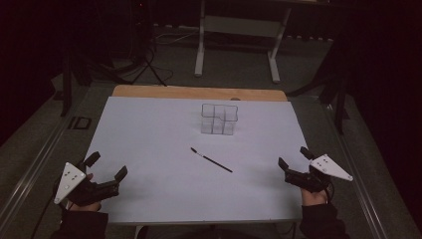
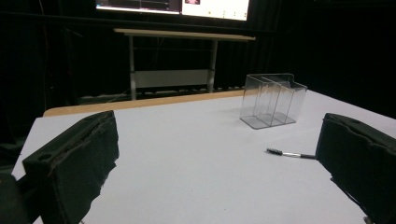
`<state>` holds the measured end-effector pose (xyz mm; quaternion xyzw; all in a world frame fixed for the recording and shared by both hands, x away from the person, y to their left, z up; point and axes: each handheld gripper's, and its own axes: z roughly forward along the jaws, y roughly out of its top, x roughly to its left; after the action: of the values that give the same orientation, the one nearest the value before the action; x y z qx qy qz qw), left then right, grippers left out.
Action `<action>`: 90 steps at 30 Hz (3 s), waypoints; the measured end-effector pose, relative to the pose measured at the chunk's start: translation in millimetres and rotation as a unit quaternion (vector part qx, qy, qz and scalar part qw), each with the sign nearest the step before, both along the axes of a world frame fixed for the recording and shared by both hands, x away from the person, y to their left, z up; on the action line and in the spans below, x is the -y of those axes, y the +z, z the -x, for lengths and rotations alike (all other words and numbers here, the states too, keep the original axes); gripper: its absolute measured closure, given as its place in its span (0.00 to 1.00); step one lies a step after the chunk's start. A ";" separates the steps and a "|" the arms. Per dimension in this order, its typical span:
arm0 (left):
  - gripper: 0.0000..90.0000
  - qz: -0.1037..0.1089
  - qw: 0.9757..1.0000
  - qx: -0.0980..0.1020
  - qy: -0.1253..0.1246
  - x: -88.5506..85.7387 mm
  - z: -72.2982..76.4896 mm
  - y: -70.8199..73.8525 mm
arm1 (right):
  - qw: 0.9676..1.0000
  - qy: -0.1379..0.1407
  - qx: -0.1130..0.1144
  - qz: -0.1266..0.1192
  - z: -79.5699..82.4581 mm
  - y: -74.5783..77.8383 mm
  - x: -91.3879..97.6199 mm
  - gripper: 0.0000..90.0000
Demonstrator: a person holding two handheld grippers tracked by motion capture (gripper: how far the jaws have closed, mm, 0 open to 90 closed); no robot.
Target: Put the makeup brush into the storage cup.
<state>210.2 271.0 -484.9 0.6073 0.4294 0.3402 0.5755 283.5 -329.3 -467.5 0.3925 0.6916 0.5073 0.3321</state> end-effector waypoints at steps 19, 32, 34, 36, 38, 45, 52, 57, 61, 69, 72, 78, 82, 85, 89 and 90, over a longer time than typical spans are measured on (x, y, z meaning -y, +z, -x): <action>0.00 0.002 1.000 0.004 -0.018 2.4 -1.3 1.3 | 0.998 0.029 -0.040 -0.028 -1.2 4.4 10.2 0.11; 0.00 0.008 1.000 0.004 -0.016 -1.0 2.0 1.2 | 0.987 0.137 -0.085 -0.008 -9.3 9.8 -10.5 0.10; 0.00 0.008 1.000 0.004 -0.016 -1.5 2.6 1.3 | 0.983 0.153 -0.101 -0.011 -12.1 8.6 -14.0 0.10; 0.00 0.011 1.000 0.005 -0.015 -1.5 2.8 1.6 | 0.979 0.168 -0.115 -0.001 -14.9 8.5 -18.9 0.10; 0.00 0.010 1.000 0.005 -0.016 -1.3 2.5 1.7 | 0.977 0.175 -0.122 0.005 -16.6 8.7 -23.1 0.10; 0.00 0.008 1.000 0.007 -0.017 -0.6 2.5 2.3 | 0.965 0.211 -0.154 0.025 -24.2 11.0 -38.0 0.10; 0.00 0.012 1.000 0.007 -0.019 -1.6 2.9 2.5 | 0.952 0.239 -0.181 0.059 -33.9 15.1 -57.5 0.10; 0.00 0.011 1.000 0.006 -0.021 -1.1 3.0 2.5 | 0.946 0.251 -0.190 0.077 -40.5 19.2 -69.0 0.10; 0.00 0.012 1.000 0.006 -0.021 -1.1 3.0 2.5 | 0.941 0.262 -0.199 0.080 -45.8 21.8 -77.3 0.10; 0.00 0.010 1.000 0.006 -0.021 -0.9 3.9 2.9 | 0.927 0.277 -0.227 0.110 -57.4 23.4 -95.5 0.10; 0.00 0.010 1.000 0.007 -0.022 -1.2 4.3 3.0 | 0.922 0.283 -0.236 0.120 -60.2 22.9 -102.7 0.11; 0.00 0.011 1.000 0.007 -0.022 -1.6 4.5 2.9 | 0.917 0.288 -0.238 0.136 -66.0 26.6 -112.5 0.11; 0.00 0.012 1.000 0.007 -0.022 -1.7 4.5 2.8 | 0.914 0.293 -0.242 0.145 -68.9 30.1 -118.2 0.11; 0.00 0.011 1.000 0.008 -0.023 -1.4 4.5 3.0 | 0.910 0.292 -0.243 0.164 -73.4 31.9 -125.3 0.11; 0.00 0.011 1.000 0.008 -0.024 -1.2 4.5 2.9 | 0.904 0.292 -0.257 0.179 -78.2 31.5 -132.9 0.11; 0.00 0.011 1.000 0.008 -0.024 -1.0 4.5 2.9 | 0.903 0.290 -0.256 0.185 -78.7 31.6 -135.0 0.11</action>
<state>205.7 272.0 -482.0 0.6085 0.4139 0.3264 0.5932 362.3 -194.2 -435.9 0.2221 0.9176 0.3262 0.0484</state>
